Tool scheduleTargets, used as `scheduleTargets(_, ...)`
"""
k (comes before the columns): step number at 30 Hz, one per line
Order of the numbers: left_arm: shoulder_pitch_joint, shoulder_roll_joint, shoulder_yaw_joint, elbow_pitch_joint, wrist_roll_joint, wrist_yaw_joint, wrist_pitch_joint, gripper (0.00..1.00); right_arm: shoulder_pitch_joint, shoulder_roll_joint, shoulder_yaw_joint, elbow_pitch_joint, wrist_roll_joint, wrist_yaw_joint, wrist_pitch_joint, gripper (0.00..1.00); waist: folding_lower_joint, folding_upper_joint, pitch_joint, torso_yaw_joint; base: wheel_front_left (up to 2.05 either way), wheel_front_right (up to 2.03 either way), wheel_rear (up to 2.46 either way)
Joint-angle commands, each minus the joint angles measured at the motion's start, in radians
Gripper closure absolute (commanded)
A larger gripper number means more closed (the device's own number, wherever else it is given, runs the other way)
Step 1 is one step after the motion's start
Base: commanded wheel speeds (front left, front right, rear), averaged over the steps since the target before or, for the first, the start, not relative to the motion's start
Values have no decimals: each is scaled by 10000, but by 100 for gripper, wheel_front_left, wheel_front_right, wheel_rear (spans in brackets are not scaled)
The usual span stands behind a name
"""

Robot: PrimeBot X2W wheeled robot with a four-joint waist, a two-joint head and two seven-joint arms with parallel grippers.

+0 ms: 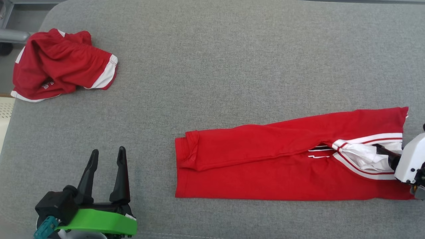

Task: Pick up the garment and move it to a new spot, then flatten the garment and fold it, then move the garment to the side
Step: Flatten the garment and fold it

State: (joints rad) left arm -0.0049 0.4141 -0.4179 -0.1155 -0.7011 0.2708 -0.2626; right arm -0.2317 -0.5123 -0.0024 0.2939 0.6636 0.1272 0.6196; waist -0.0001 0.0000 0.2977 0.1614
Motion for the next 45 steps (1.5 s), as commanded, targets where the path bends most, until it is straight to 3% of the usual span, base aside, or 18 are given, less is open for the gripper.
scheduleTargets(1, 230, -336, 351, 205, 156, -607, -21, 0, 146, 732, 715, 234, 1153, 77, 725, 100, 1, 0, -183, 39, 0, 0, 0)
scheduleTargets(8, 533, -900, 1138, 901, 349, -1615, -21, 0, -90, 376, -79, 251, 2980, 29, 567, 100, 1, 0, -601, -312, 0, 0, 0)
scheduleTargets(17, 661, -1540, 1735, 1570, 656, -2392, -22, 0, 420, -1004, -2775, 1505, 2846, 36, 20, 100, 1, 0, -869, -643, 0, 0, 0)
scheduleTargets(22, 702, -1709, 1835, 1722, 792, -2625, -22, 0, 329, -1165, -3155, 581, 2791, 39, 170, 100, 1, 0, -877, -775, 0, 0, 0)
scheduleTargets(29, 500, -1861, 2025, 1877, 1122, -2792, -22, 0, 520, 14, -1098, -3256, 3550, 37, 1454, 100, 1, 0, -732, -1226, 0, 0, 0)
scheduleTargets(33, 253, -1905, 1977, 1990, 1226, -2826, -22, 0, 821, 805, 768, -4646, 3013, 37, 1378, 100, 1, 0, -588, -1414, 0, 0, 0)
scheduleTargets(39, -4, -1812, 1837, 2145, 1321, -2825, 85, 0, 403, 2157, 2834, -4046, 1448, 37, 103, 100, 1, 0, -463, -1628, 0, 0, 0)
scheduleTargets(45, -109, -1730, 1786, 2189, 1324, -2794, 186, 0, -291, 2946, 3791, -2528, 599, 37, -1135, 100, 1, 0, -489, -1668, 0, 0, 0)
